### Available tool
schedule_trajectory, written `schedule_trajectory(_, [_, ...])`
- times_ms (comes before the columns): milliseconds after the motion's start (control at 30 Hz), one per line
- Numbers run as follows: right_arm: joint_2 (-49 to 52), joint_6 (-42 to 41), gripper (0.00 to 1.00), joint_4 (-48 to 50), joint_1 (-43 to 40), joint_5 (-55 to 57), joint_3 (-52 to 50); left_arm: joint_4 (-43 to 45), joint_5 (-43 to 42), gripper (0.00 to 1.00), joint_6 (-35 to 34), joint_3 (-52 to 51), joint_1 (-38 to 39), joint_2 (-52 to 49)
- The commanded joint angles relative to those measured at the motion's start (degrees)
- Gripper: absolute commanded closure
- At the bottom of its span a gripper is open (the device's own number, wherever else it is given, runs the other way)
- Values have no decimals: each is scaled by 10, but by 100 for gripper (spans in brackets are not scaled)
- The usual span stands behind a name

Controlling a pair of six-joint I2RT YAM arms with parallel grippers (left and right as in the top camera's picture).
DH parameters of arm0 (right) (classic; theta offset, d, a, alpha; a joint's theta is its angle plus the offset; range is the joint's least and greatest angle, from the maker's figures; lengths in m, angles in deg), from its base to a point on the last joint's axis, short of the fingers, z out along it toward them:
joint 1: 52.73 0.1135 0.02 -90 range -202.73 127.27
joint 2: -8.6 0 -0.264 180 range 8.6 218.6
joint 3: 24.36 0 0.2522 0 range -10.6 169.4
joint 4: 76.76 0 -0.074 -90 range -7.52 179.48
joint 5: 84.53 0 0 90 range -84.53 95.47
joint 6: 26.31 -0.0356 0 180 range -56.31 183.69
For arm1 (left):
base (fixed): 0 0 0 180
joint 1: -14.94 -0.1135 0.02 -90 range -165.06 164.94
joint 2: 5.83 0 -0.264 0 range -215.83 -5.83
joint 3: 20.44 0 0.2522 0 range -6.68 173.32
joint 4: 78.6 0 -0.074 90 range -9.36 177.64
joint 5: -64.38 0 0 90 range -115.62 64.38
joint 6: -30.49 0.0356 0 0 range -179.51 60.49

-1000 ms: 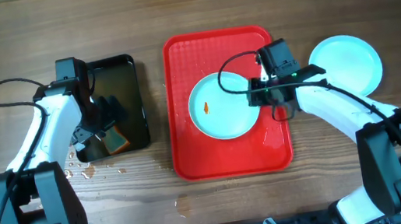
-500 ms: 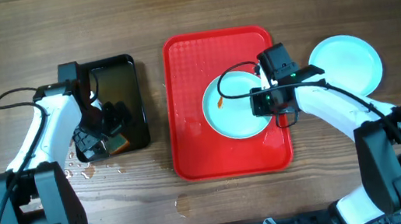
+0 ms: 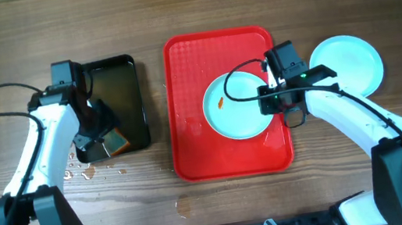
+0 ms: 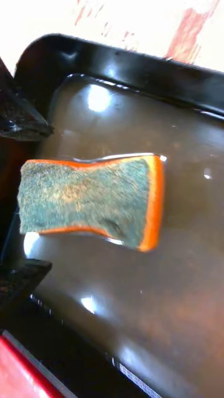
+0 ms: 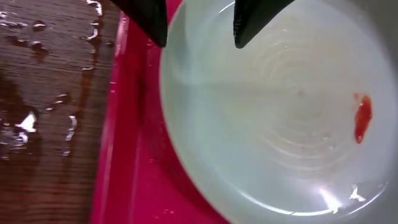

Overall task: Clean dirty plates on tray and stack at the side
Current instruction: 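Scrub the last plate with the sponge in the left gripper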

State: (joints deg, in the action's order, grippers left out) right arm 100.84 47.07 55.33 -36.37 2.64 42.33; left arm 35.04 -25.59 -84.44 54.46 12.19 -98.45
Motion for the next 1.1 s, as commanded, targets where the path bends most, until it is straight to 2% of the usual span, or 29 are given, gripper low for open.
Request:
schedule_trajectory(0, [-9,-15,62,2,-23,31,4,32,5,48,-13,-52,-2,-9])
schedule_trajectory(67, [1,-15,62,9,-30,28,-4,58,0,50,-13,-75,-2,-9])
schedule_trajectory(133, [27,-14,64,61,-29,-40,-31,61,-7,44,-13,-77,-2,-9])
schedule_trajectory(233, [67,-31,71,83,-29,-49,-36,45,-7,48,-10,-59,-3,-7])
schedule_trajectory(300, [91,-31,83,85,-29,-49,-36,-1,-7,43,-8,-17,-3,0])
schedule_trajectory(333, [98,-28,96,94,-29,-46,-36,-25,-7,42,-8,6,-3,4])
schedule_trajectory(433, [95,42,96,163,-28,-34,-34,-64,-6,40,-8,32,-3,12])
schedule_trajectory(500, [94,40,96,146,-27,-35,-34,-67,-6,40,-9,28,-3,11])
schedule_trajectory(567, [94,27,96,125,-27,-35,-34,-47,-6,48,-10,8,-3,11])
schedule_trajectory(633, [94,27,96,117,-27,-36,-34,17,-6,58,-11,-40,-3,10])
schedule_trajectory(733, [94,27,96,108,-27,-41,-34,139,-6,62,-26,-138,-3,9])
schedule_trajectory(767, [94,27,96,110,-27,-51,-34,161,-6,86,-26,-152,-3,9])
schedule_trajectory(800, [94,27,96,110,-27,-54,-34,167,-6,96,-25,-151,-3,10])
schedule_trajectory(867, [94,27,96,109,-27,-58,-34,161,-8,96,-5,-127,-3,12])
schedule_trajectory(1000, [94,28,96,106,-27,-62,-34,24,-30,96,63,42,7,30])
schedule_trajectory(1067, [94,27,96,101,-27,-62,-34,29,-29,96,66,42,23,26])
